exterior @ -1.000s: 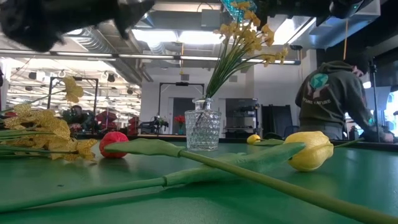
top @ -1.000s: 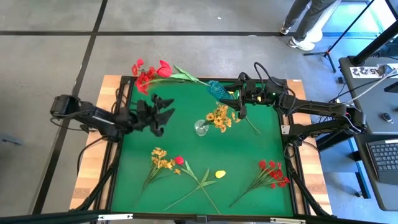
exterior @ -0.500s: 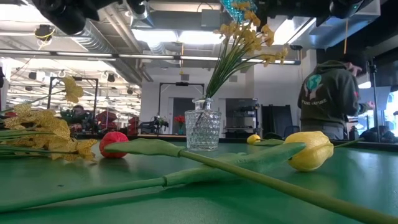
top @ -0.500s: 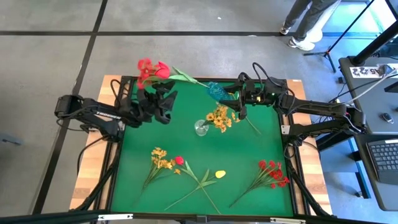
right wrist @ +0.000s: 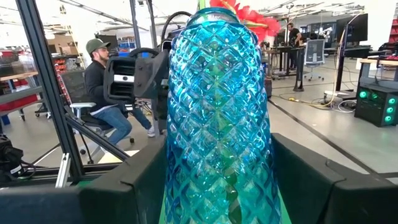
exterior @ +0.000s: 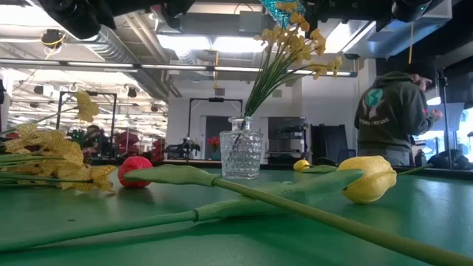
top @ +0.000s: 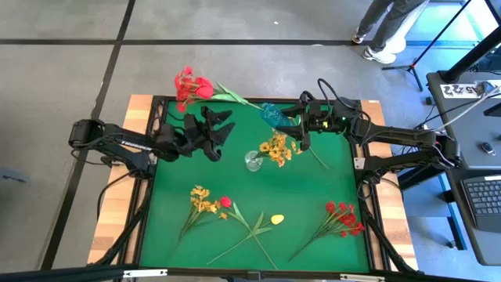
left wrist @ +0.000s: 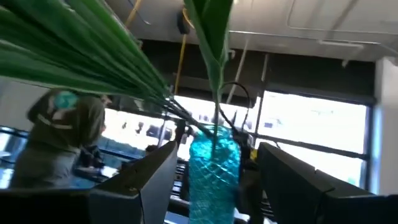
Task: Sort flowers into vase by color
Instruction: Adjust the flowers in the blue vase
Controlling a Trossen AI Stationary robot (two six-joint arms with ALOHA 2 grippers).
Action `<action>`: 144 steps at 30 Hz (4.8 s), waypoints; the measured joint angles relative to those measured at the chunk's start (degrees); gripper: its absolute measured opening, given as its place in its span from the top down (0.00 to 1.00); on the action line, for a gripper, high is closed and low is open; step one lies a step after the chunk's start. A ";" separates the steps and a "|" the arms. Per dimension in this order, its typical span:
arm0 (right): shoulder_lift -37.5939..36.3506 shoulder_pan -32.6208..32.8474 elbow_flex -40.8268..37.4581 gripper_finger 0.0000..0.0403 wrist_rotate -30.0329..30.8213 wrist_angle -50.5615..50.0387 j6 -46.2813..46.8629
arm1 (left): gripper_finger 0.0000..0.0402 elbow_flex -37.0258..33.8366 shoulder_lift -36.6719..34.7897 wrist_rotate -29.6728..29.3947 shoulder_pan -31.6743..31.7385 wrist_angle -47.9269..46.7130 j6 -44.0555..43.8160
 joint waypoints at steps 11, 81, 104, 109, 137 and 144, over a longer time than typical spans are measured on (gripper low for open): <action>0.02 0.00 0.00 0.40 -1.65 -0.22 0.35 | 0.45 0.00 0.00 -5.51 5.03 5.57 -3.07; 9.15 -0.30 12.27 0.40 3.78 -8.19 -7.72 | 0.69 26.95 -0.32 3.03 4.58 -49.21 5.18; 9.03 -3.06 12.39 0.40 1.94 -8.02 -6.14 | 0.48 28.14 -2.47 -8.01 2.05 -64.48 1.01; 9.04 -3.06 12.32 0.40 1.51 -8.20 -6.08 | 0.48 25.30 -2.47 -6.58 2.58 -61.27 -0.70; 8.87 -3.23 12.26 0.40 -0.96 -8.24 -4.46 | 0.29 17.86 11.02 19.75 13.00 -19.19 -11.09; 9.07 -2.98 12.20 0.40 -2.87 -9.70 -4.35 | 0.28 20.73 12.07 17.34 12.83 -22.19 -8.62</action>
